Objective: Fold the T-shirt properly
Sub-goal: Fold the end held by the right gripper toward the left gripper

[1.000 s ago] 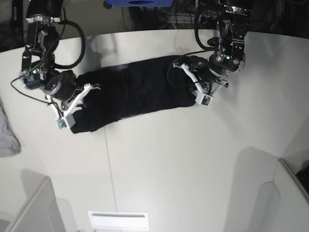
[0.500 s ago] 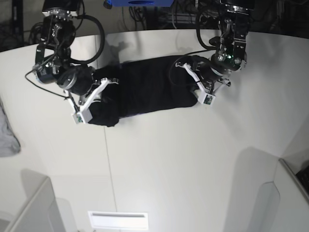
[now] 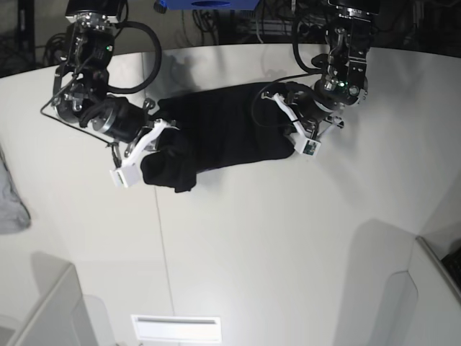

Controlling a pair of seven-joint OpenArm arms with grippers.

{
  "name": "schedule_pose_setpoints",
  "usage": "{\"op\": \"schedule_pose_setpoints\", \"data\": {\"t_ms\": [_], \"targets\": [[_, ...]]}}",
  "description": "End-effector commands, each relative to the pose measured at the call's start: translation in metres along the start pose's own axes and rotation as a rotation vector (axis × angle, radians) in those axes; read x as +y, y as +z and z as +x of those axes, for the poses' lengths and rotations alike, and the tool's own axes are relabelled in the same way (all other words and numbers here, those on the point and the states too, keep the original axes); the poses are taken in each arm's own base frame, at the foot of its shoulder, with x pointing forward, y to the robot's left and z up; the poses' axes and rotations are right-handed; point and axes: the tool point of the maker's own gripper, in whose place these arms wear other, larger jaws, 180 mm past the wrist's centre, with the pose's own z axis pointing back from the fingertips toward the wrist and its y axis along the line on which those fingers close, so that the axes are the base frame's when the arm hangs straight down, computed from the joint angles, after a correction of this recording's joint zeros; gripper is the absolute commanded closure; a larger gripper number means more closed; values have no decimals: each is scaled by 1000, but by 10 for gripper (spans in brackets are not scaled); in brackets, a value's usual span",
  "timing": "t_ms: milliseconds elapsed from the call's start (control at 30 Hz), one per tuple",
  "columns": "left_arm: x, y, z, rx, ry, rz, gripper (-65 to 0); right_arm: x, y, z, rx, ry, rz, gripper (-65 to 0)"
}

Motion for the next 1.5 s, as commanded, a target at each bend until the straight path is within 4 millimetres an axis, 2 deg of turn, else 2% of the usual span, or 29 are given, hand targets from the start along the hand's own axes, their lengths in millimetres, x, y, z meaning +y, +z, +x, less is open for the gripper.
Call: {"op": "schedule_pose_setpoints", "data": {"t_ms": [0,67,200,333,467,600,733,933,1033,1267,1467], "targets": [[-1,2,11,-39,-4,-6,0,9,4,12,-43,16,29,0],[0,3,11,-39,-3,-4,0,11,5,10,-41,8,43,0],[-1,2,11,-38,-5,-7,0,32,7,7,-53,-58,171,0],[-2,2,9,-35,-4,-8,0,26,4,2,-40,-52,132,0],[-1,3,5,-28,1,-6,0,25,-10,-5,-34,0,65,0],[-2,3,5,-30,-2,-9,0,36,-28,-19,-33,76,37,0],[-1,5,1,-22,3,-4,0,31,-53,-42,22,125,-8,0],[-2,7,-9,-4,10,-4,0,40,-67,-53,34,138,19,0],[0,7,-10,3,0,-3,0,41,-67,-56,42,135,22,0],[0,7,-11,4,1,-3,0,61,-57,-53,20,175,61,0],[-1,7,-10,4,-1,-5,0,45,-74,-61,79,153,36,0]]}}
